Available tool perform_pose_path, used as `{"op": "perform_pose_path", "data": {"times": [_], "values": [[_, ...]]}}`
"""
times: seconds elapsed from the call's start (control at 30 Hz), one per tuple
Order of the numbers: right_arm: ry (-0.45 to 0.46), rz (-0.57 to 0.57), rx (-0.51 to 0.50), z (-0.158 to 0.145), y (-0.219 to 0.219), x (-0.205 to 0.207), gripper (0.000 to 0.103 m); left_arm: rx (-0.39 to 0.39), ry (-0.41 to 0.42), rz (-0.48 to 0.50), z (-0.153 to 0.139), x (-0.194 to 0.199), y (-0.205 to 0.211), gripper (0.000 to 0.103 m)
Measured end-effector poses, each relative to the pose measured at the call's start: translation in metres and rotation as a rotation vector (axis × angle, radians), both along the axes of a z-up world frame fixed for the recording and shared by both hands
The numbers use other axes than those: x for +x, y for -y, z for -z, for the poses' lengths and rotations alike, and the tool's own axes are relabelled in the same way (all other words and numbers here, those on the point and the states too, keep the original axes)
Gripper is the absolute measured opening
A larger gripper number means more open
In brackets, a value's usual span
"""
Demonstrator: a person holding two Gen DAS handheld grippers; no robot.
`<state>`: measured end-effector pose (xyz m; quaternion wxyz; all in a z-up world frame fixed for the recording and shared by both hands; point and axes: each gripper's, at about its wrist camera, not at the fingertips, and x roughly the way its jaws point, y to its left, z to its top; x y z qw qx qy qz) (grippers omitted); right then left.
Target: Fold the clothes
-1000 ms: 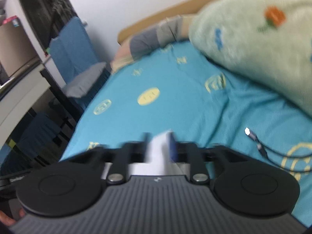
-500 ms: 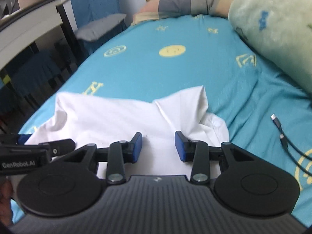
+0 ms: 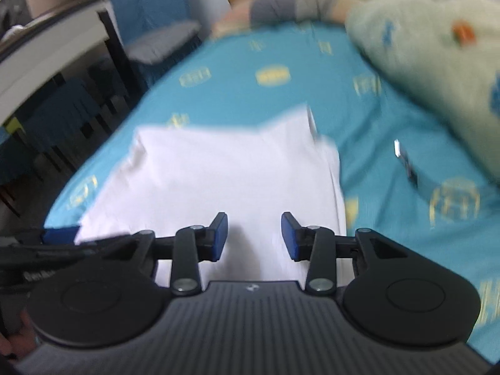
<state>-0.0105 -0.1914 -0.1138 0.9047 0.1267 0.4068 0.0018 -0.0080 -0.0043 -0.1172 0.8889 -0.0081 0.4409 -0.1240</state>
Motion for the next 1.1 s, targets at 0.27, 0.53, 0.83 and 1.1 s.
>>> {"op": "perform_pose_path", "data": {"times": [0.27, 0.53, 0.83, 1.1], "values": [[0.051, 0.094, 0.176, -0.011, 0.016, -0.024, 0.044, -0.232, -0.060, -0.036, -0.025, -0.024, -0.033, 0.082], [-0.020, 0.177, 0.540, 0.002, 0.030, -0.060, 0.081, -0.463, -0.222, -0.101, 0.002, -0.019, -0.047, 0.078], [-0.132, 0.481, 0.944, 0.081, 0.060, -0.053, 0.077, -0.702, -0.340, -0.331, 0.050, 0.016, -0.076, 0.056], [-0.024, 0.522, 0.838, 0.064, 0.061, -0.046, 0.021, -0.724, -0.248, -0.289, 0.039, 0.014, -0.075, 0.022]]}}
